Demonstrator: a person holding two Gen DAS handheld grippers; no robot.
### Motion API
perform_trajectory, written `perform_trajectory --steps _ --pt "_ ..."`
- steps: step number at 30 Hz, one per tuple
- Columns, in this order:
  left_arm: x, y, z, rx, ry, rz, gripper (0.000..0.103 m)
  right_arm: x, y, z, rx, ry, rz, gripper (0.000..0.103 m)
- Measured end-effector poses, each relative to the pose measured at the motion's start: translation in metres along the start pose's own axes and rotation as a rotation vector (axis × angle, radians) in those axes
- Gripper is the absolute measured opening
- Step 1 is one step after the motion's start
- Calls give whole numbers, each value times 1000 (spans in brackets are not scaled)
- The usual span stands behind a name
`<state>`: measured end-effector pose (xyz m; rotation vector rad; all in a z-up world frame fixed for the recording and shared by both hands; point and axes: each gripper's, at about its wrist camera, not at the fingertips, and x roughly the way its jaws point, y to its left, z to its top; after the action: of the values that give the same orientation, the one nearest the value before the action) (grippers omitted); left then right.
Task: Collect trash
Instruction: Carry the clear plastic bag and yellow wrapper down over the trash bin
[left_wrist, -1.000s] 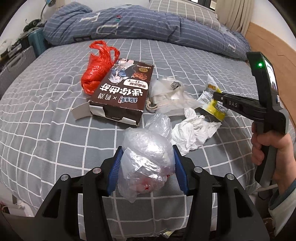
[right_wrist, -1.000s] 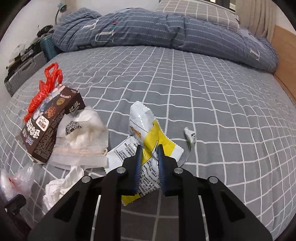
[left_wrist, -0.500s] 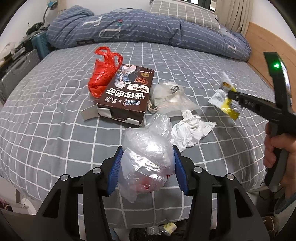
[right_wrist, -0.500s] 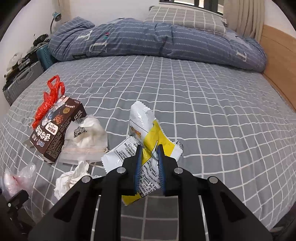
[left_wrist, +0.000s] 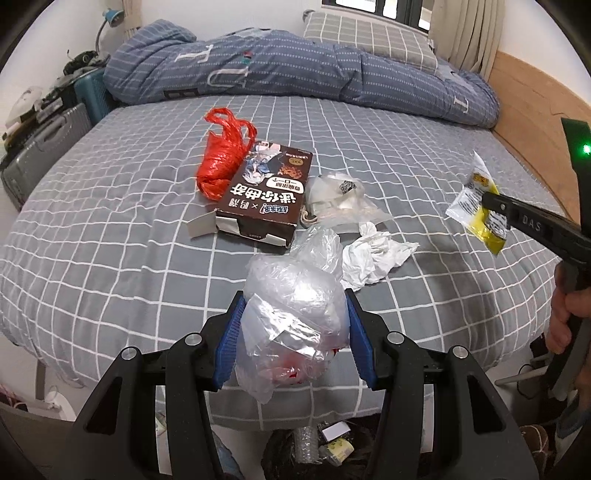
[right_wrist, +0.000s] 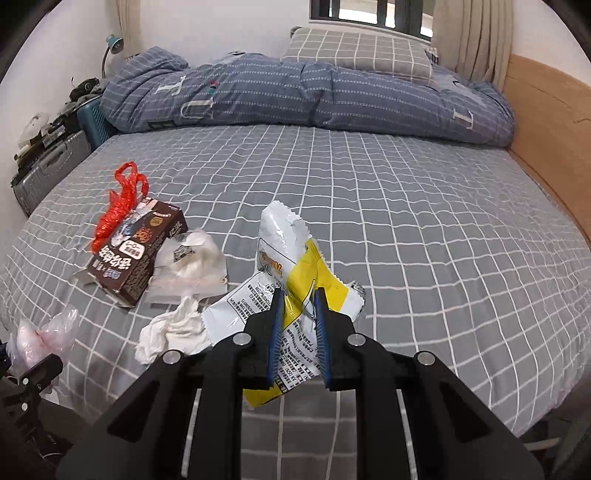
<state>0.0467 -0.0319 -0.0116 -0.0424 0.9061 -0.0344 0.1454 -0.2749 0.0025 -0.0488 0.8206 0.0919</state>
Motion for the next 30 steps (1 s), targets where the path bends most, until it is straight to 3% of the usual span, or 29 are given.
perform_trajectory --steps 30 --pt "-101 -5 -48 -11 -54 -88 51 -147 22 -76 20 -80 21 16"
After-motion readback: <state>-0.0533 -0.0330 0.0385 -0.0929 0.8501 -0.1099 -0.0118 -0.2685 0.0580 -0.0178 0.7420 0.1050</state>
